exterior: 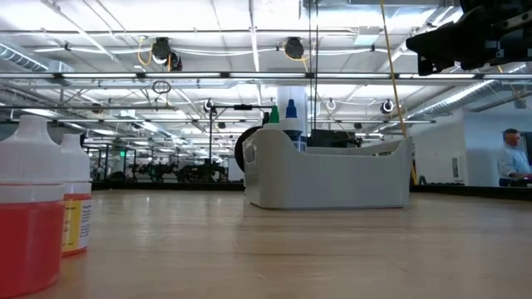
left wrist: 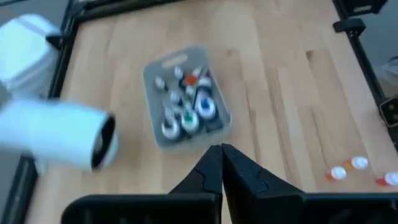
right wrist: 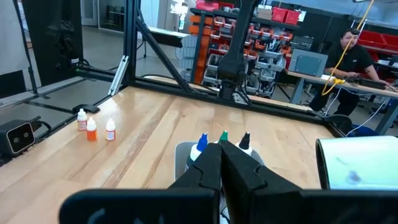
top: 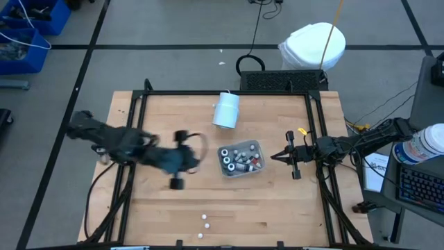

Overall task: Pick & Place food coloring
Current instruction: Put the small orange food coloring bottle into the gray bin

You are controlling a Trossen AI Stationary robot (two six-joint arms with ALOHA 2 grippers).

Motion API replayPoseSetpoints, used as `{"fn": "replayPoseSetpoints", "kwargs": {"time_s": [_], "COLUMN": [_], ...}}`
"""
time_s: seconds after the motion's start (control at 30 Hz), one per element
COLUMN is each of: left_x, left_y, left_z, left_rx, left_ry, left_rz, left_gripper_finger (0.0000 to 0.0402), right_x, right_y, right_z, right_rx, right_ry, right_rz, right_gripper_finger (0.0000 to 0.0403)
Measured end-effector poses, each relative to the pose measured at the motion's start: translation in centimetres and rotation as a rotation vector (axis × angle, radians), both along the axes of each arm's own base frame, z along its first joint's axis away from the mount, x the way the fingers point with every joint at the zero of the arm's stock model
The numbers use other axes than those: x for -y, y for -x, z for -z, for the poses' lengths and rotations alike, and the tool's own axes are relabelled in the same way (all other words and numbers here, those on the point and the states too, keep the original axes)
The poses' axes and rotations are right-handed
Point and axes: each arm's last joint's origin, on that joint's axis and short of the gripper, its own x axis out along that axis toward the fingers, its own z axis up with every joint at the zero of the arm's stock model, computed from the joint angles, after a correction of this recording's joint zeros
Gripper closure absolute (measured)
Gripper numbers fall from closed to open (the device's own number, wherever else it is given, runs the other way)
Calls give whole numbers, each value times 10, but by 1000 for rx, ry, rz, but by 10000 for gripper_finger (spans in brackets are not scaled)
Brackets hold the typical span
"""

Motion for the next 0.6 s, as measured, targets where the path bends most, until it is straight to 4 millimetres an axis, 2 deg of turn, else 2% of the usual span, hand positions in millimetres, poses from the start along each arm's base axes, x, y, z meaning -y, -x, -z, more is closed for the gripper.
{"fn": "replayPoseSetpoints", "kwargs": {"time_s": [0.1,0.2,0.3,0.37,0.5,0.6], "left_x": [2,3,1,-2,-9,-17], "left_y": [41,71,81,84,94,104], "left_z": [37,88,138,163,205,225], "left_rx": [85,217,372,461,555,604], "left_ry": [80,167,183,195,209,211], "left_rz": [-55,-86,-60,-37,-32,-88], "left_gripper_finger": [391,397,393,396,393,387], "right_x": [0,0,0,0,-3,-8], "right_y": [0,-2,-5,-8,-19,-39], "right_z": [0,1,2,2,4,-2], "right_rx": [-4,-6,-2,2,-24,-110], "right_ry": [-6,15,32,29,9,7], "right_rz": [-1,0,24,35,53,55], "right_gripper_finger": [403,403,403,403,403,403]}}
